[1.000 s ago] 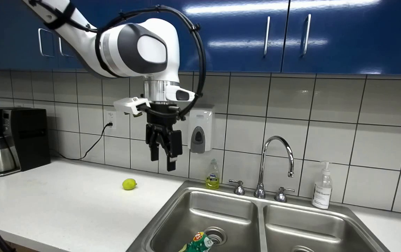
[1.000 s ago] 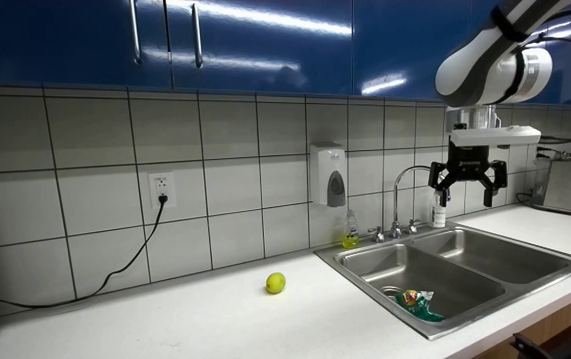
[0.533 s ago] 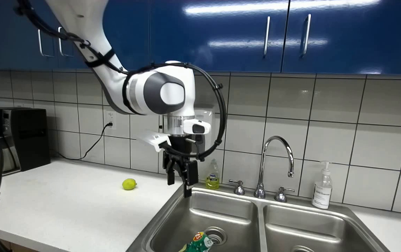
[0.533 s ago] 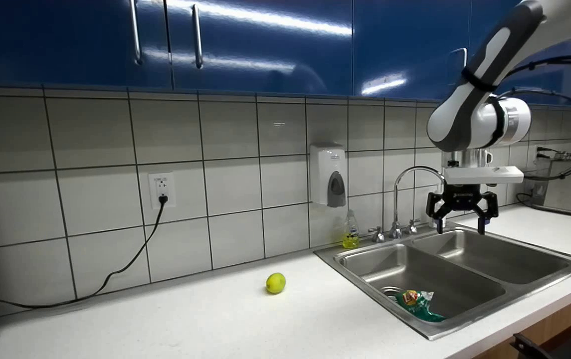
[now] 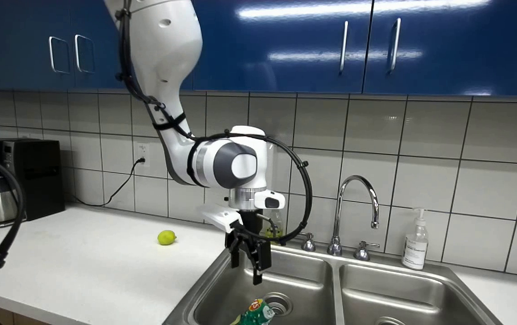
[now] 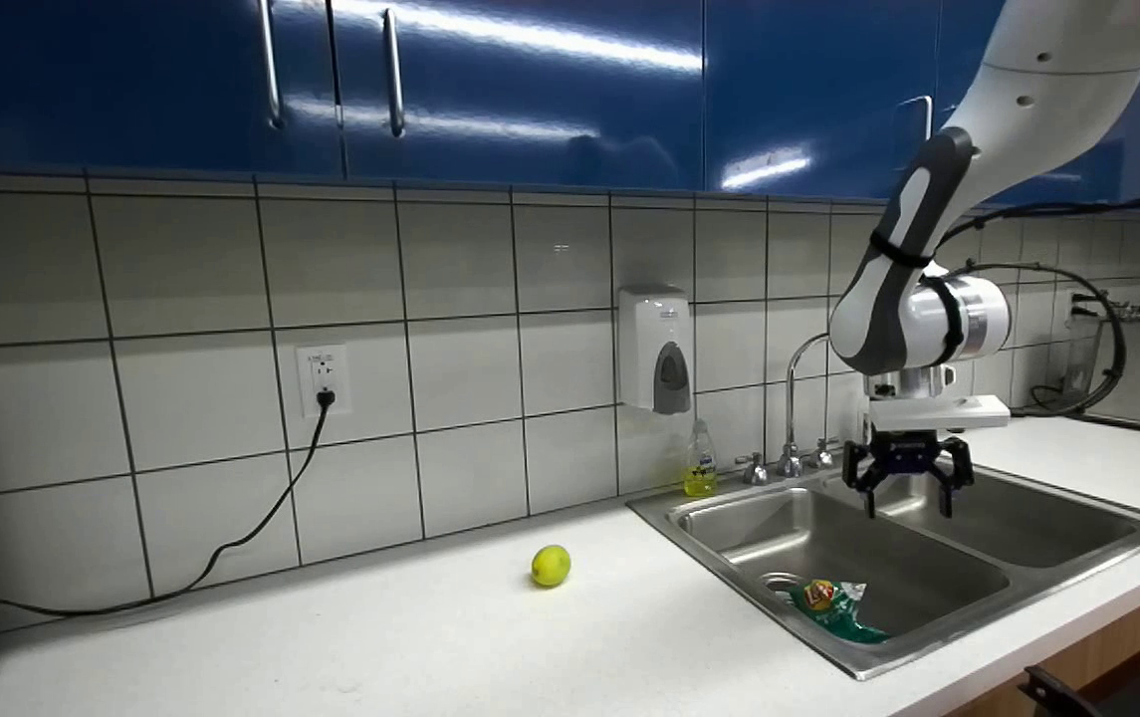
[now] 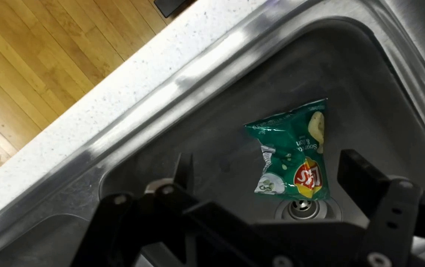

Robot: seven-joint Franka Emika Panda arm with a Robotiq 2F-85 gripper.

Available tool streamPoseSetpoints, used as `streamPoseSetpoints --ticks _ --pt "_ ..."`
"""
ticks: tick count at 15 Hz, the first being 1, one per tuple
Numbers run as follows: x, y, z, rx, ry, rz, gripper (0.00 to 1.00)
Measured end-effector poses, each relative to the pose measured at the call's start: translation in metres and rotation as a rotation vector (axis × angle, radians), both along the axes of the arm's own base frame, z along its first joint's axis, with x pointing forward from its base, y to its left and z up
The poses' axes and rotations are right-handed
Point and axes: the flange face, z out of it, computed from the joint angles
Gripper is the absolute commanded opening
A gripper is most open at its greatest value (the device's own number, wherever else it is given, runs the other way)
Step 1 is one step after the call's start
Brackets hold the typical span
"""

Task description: Take the packet out of the sink

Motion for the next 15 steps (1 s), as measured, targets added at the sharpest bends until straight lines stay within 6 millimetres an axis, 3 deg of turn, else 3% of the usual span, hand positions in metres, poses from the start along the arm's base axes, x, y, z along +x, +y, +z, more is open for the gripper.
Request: streamPoseSetpoints --ticks 8,15 --pt "0.045 0.002 -0.071 -0.021 0.057 0.061 1.0" --pt "0.067 0.008 -0.11 -0.038 0.089 0.093 1.0"
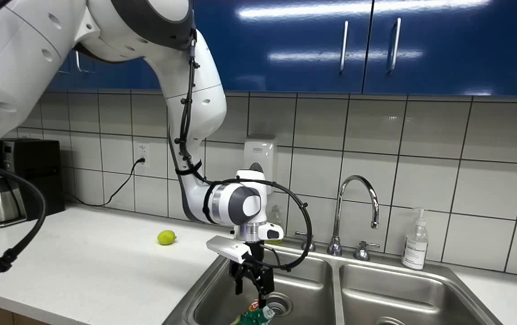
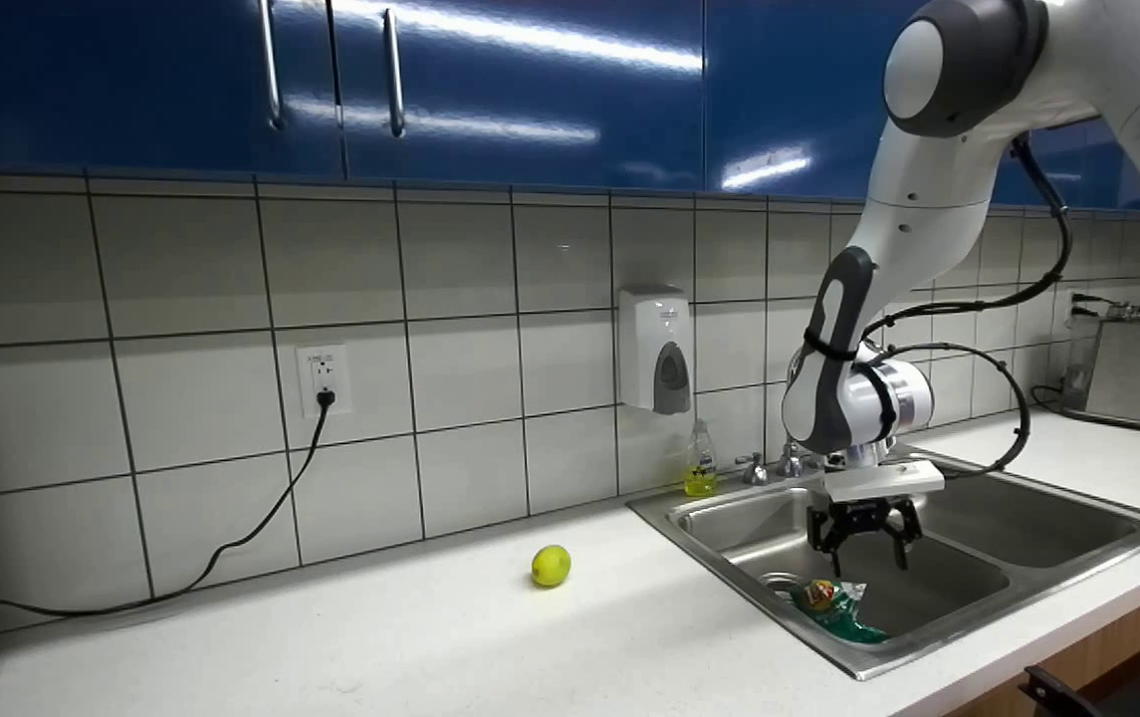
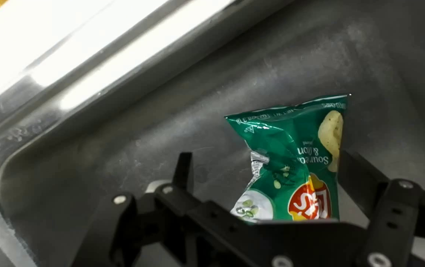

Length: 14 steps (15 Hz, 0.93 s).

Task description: Take the packet out of the sink

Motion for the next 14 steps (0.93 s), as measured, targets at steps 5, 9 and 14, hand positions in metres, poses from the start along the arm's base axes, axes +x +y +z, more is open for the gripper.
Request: streamPoseSetpoints --ticks 5,9,14 --pt "0.006 -0.001 -0.028 -0.015 0.017 0.008 1.0" --pt "0.014 0.004 -0.05 -0.022 0.022 0.006 1.0" --pt "0.027 0.01 -0.071 -0.028 0.018 0.005 1.0"
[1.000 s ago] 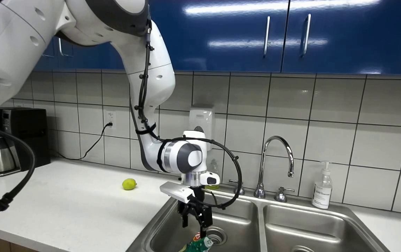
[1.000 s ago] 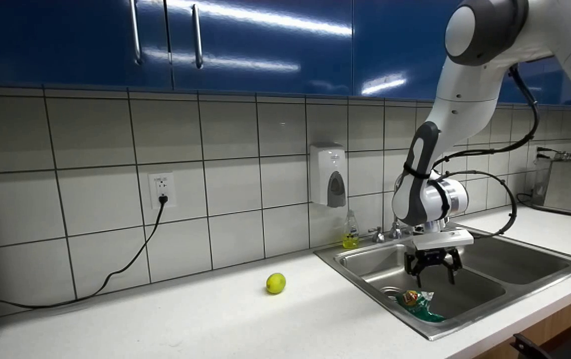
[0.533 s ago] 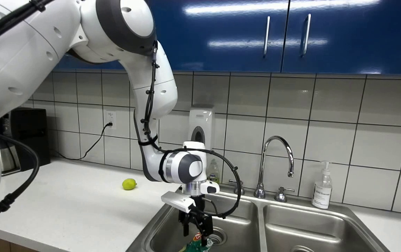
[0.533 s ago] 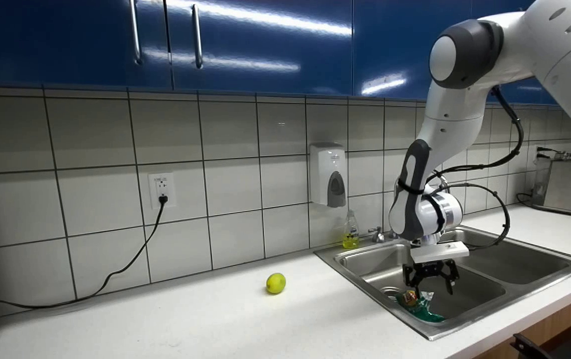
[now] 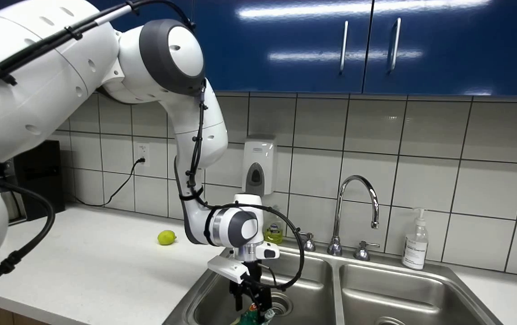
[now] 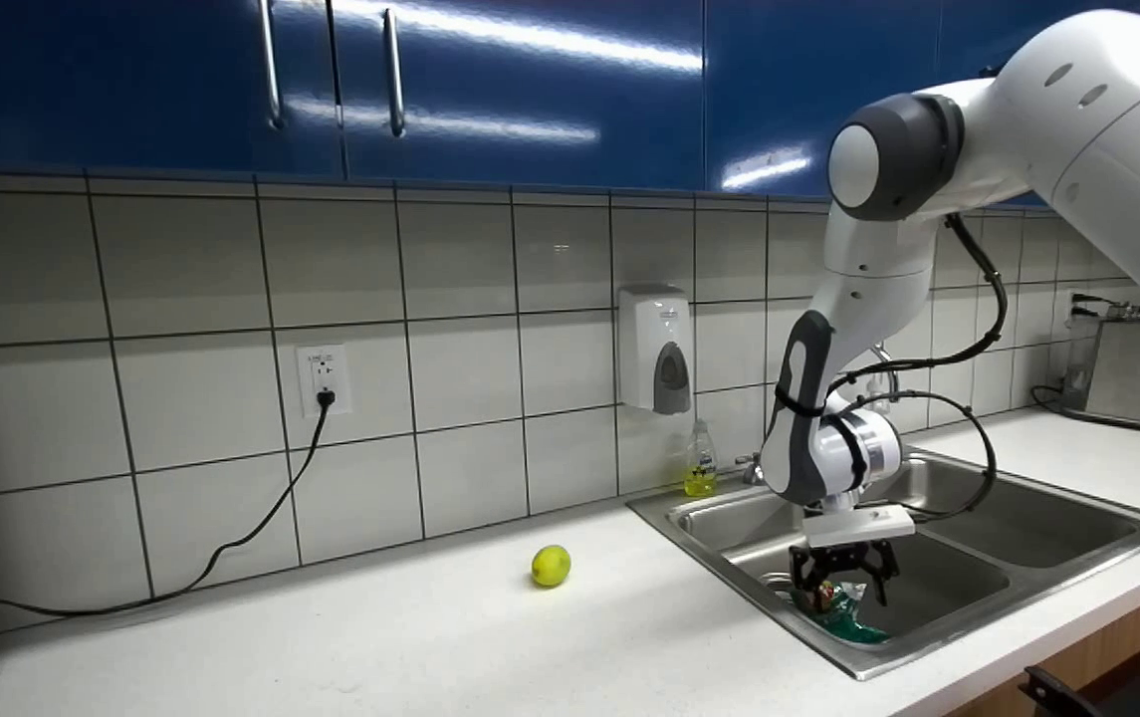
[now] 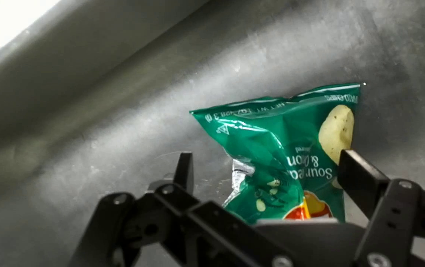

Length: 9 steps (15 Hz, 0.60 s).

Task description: Take the packet out of the sink

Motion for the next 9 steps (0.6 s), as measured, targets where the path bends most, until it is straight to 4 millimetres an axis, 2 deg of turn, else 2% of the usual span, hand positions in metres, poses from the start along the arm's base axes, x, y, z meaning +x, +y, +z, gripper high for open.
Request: streamPoseSetpoints --ticks 6,7,8,9 --pt "0.016 0.005 -0.012 -0.009 -0.01 0.011 1.0" --pt "0.018 0.006 -0.013 -0.01 -0.012 0.013 0.91" --pt "0.02 0.007 -0.014 -0.011 -0.014 0.015 0.72" --pt "0.022 0.008 -0.015 -0.012 -0.015 0.018 0.66"
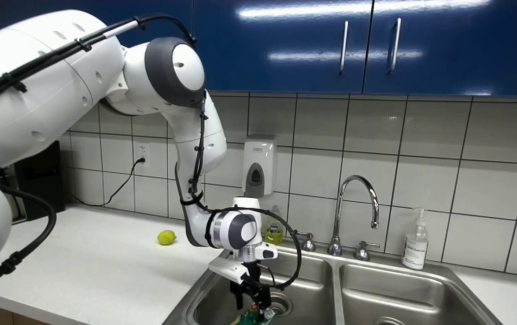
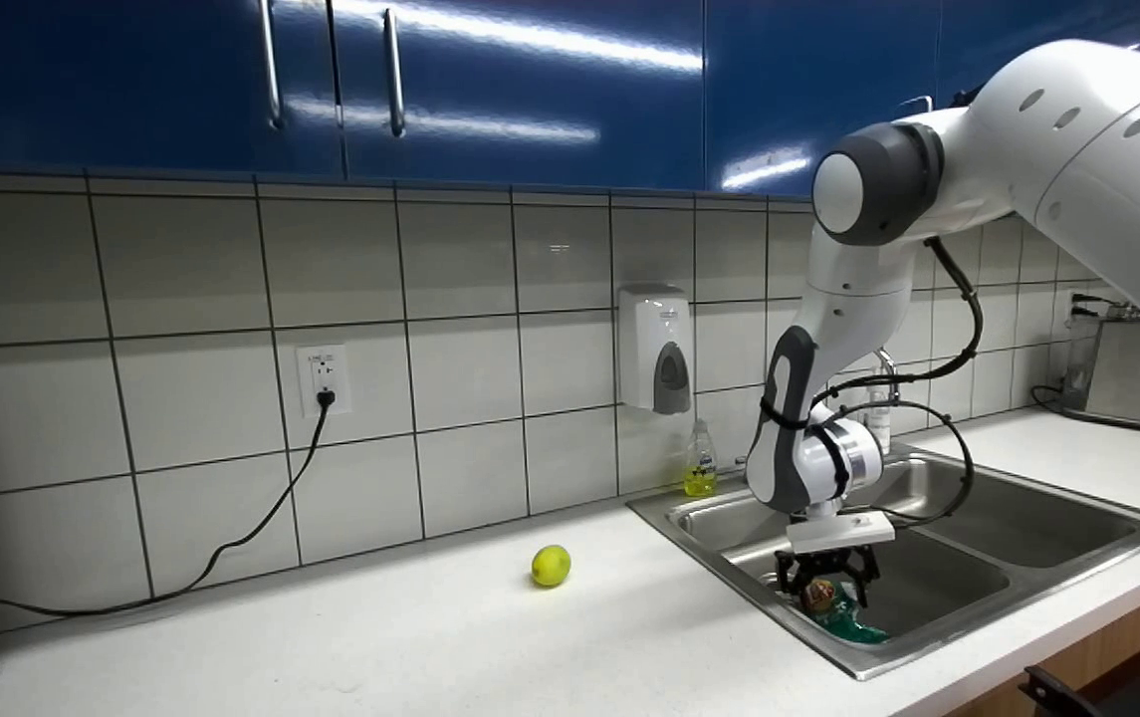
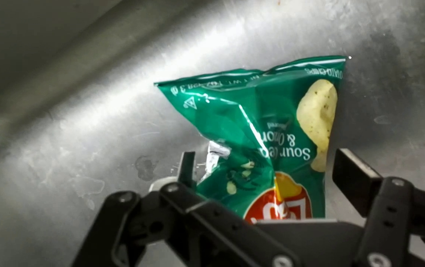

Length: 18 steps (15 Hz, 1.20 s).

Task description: Take the packet out of the sink

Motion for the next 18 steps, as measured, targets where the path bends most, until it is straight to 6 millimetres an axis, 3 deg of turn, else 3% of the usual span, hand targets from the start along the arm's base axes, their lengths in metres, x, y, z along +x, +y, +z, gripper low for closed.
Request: streamPoseSetpoints --ticks 8,18 --pt "0.009 0.005 -0.004 -0.005 -0.007 0.016 0.02" --pt "0.017 0.002 0.001 -0.017 -0.022 0.02 0.0"
